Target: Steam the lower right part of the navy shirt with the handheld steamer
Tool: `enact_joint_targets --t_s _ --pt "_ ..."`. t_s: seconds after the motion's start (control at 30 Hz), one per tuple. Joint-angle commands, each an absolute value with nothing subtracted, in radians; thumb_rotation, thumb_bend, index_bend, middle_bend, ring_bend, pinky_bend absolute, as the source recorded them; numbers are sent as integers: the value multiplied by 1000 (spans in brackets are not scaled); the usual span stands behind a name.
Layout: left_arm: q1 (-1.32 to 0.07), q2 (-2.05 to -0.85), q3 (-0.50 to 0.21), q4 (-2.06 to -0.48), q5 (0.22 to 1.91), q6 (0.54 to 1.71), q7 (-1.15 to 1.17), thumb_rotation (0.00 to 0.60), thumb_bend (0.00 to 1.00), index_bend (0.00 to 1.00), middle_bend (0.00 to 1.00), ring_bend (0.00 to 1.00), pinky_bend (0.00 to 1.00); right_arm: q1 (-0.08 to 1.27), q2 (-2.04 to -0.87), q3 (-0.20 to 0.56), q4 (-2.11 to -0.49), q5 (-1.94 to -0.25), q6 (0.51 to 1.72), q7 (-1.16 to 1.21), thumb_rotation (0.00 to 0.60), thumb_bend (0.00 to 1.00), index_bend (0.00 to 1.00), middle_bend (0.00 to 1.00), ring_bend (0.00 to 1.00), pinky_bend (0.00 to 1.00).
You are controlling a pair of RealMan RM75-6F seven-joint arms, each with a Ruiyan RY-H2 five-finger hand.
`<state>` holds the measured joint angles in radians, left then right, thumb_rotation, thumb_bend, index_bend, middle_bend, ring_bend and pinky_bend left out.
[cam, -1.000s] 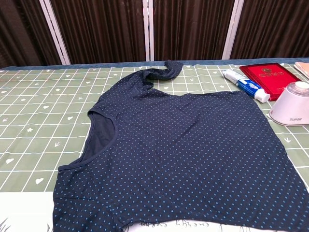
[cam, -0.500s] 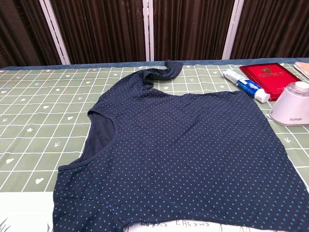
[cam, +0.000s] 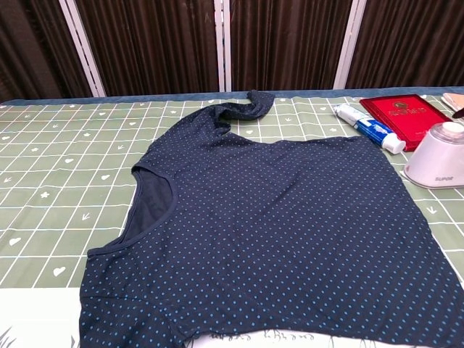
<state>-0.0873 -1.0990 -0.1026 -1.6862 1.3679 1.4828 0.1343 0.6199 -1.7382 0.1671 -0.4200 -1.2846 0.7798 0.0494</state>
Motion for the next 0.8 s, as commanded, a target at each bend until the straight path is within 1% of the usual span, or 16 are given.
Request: enact_joint_targets --t_s 0.03,0.07,0.1,0.13,0.17,0.2,0.3,0.43,0.6,0.63,0.67,0.8 --pt "-87 -1100 -102 -1686 1368 1483 134 600 0 0 0 0 0 625 -1744 145 -391 -1321 806 93 600 812 291 349 243 246" --pt "-87 -1100 -102 -1686 1367 1483 134 600 0 0 0 0 0 623 -1746 140 -381 -1331 819 114 600 818 387 456 355 367" --pt "-87 -1099 -103 -1686 1366 1483 134 600 0 0 0 0 0 622 -1746 136 -374 -1339 824 130 600 819 446 517 417 448" --pt "-87 -1099 -102 -1687 1365 1483 133 600 0 0 0 0 0 622 -1744 129 -368 -1348 823 144 600 822 522 586 490 560" --pt "-87 -1099 -102 -1687 1365 1482 132 600 0 0 0 0 0 621 -1740 123 -362 -1357 822 163 600 823 586 632 538 650" --pt "-87 -1099 -102 -1688 1365 1482 131 600 0 0 0 0 0 619 -1738 119 -358 -1363 829 180 600 825 642 655 571 725" --pt "-87 -1098 -100 -1691 1369 1482 130 600 0 0 0 0 0 609 -1730 112 -350 -1379 861 229 600 826 763 670 621 844" --pt "-87 -1097 -97 -1693 1374 1482 129 600 0 0 0 0 0 599 -1719 101 -348 -1399 893 276 600 830 829 664 641 886" --pt "-87 -1091 -91 -1698 1386 1479 117 600 0 0 0 0 0 573 -1669 67 -373 -1453 984 413 600 836 843 655 658 916" --pt "-87 -1090 -89 -1702 1391 1479 113 600 0 0 0 0 0 567 -1650 62 -388 -1467 1027 456 600 836 843 655 661 919" --pt "-87 -1086 -86 -1705 1398 1478 105 600 0 0 0 0 0 556 -1619 50 -413 -1496 1102 513 600 836 844 655 664 926" --pt "-86 -1080 -84 -1709 1407 1481 94 600 0 0 0 0 0 552 -1577 41 -460 -1530 1199 575 600 836 845 655 672 938"
